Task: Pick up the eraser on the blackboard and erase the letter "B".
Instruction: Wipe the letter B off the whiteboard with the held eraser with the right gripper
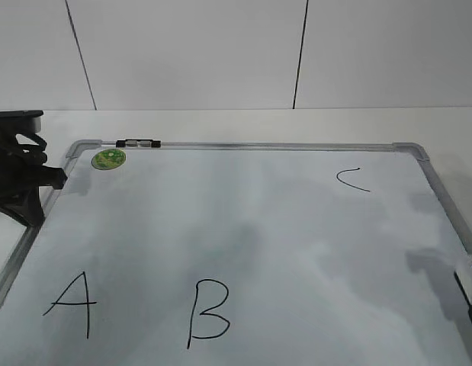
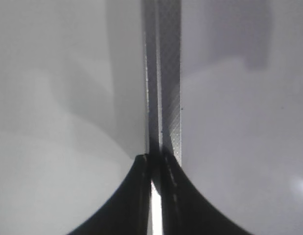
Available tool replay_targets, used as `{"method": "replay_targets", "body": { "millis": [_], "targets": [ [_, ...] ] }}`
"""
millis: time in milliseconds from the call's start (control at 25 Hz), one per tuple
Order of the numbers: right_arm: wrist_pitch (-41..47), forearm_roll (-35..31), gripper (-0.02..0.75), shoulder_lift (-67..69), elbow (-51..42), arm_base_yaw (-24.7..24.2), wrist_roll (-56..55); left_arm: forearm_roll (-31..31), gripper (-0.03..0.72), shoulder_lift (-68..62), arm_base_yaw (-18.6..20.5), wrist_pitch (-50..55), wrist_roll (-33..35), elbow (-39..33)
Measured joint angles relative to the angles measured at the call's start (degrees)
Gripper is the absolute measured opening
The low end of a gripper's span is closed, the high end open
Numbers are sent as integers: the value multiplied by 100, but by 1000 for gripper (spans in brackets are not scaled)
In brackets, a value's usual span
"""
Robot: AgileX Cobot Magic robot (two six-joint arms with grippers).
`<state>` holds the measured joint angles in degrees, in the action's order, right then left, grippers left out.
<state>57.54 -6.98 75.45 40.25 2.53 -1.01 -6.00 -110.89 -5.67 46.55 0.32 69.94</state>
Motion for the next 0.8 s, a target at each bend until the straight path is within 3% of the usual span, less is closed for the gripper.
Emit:
{"method": "replay_targets", "body": {
  "millis": [200, 560, 800],
  "targets": [
    [175, -50, 541, 9, 626, 239, -46, -10, 16, 0, 0, 0, 0, 0],
    [523, 315, 541, 1121, 1865, 1817, -840, -20, 16, 0, 0, 0, 0, 0],
    [463, 441, 541, 2005, 2556, 2475, -1073, -20, 16, 0, 0, 0, 0, 0]
  ]
}}
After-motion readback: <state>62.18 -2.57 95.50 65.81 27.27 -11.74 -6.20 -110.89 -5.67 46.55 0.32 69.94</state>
